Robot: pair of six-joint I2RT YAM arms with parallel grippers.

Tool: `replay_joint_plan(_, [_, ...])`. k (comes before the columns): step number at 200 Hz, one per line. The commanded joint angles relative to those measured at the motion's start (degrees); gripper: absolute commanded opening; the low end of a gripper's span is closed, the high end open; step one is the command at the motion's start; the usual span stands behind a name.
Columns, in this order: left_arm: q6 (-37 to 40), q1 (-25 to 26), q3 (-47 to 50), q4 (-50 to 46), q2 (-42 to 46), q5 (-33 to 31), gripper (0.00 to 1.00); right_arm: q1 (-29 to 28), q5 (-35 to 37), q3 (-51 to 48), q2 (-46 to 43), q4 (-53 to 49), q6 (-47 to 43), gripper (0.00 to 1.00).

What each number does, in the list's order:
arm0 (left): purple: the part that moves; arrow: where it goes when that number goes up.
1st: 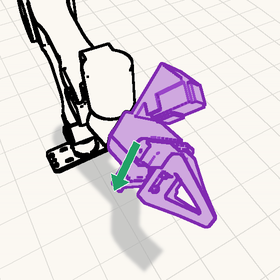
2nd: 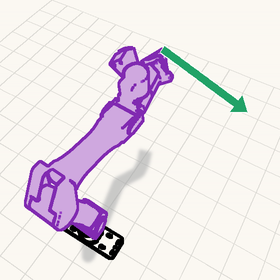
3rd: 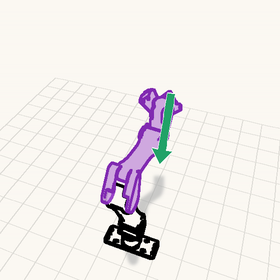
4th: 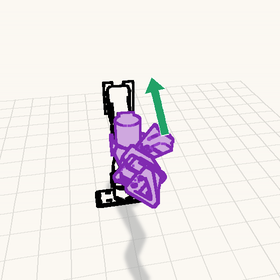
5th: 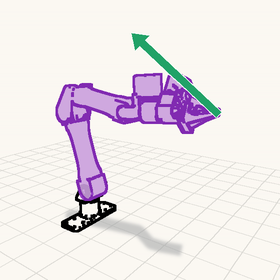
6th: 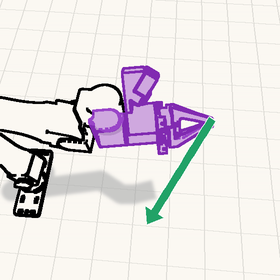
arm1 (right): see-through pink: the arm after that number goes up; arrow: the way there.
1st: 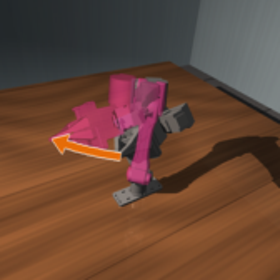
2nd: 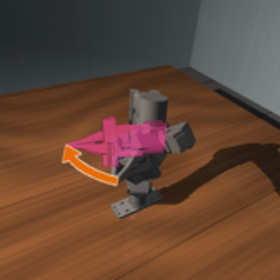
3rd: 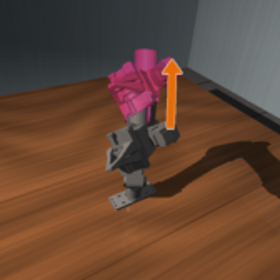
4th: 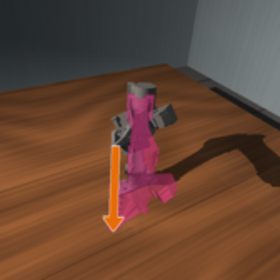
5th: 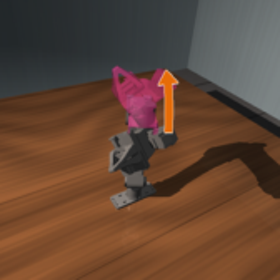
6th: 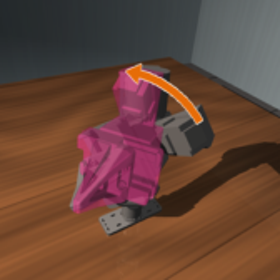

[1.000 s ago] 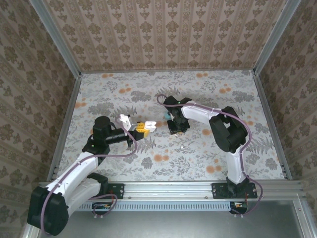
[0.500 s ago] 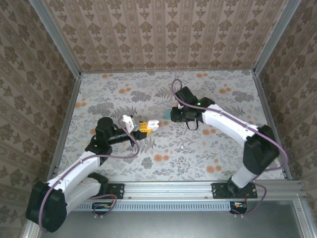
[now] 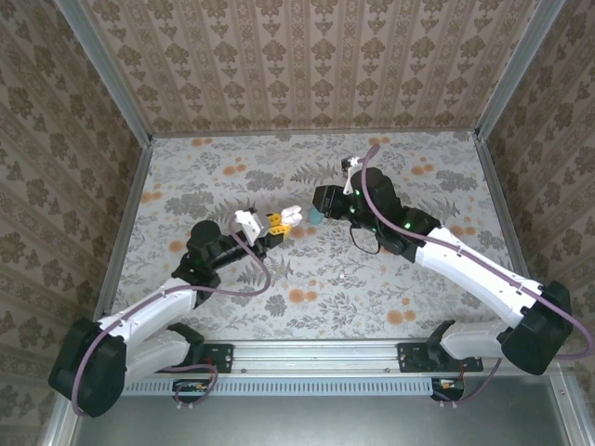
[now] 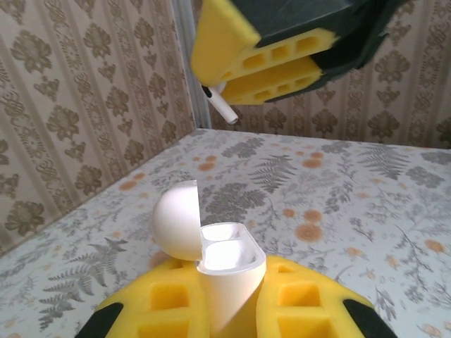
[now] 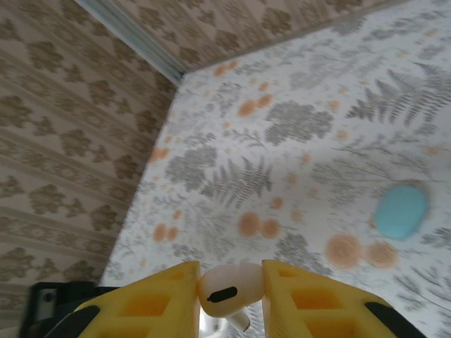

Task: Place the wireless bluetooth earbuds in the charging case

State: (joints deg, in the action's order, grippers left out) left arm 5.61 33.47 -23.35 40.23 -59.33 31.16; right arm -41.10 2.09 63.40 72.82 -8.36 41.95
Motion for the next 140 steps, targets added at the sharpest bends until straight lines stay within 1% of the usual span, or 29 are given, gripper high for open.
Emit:
replay_joint_plan(1, [-1.9,1.2,0.0,6.3,-0.9,-3.6,0.0,-2.3,1.8,-2.4,-0.9,10.4,3.1,0.27])
replay_joint_plan(41, [-2.4,2.9,0.0,9.0,-2.3,-5.3,0.0,-5.3,2.0,-3.7,-0.1,17.2,4.6,0.27])
replay_joint_plan(96, [-4.8,3.2,0.3,12.3,-3.1,-6.8,0.0,-7.1,3.1,-5.1,0.7,18.6,7.5,0.27])
replay_joint_plan(140, [-8.3,3.2,0.0,14.3,-3.6,-6.5,0.0,-7.5,3.9,-6.4,0.3,19.4,8.9,0.27])
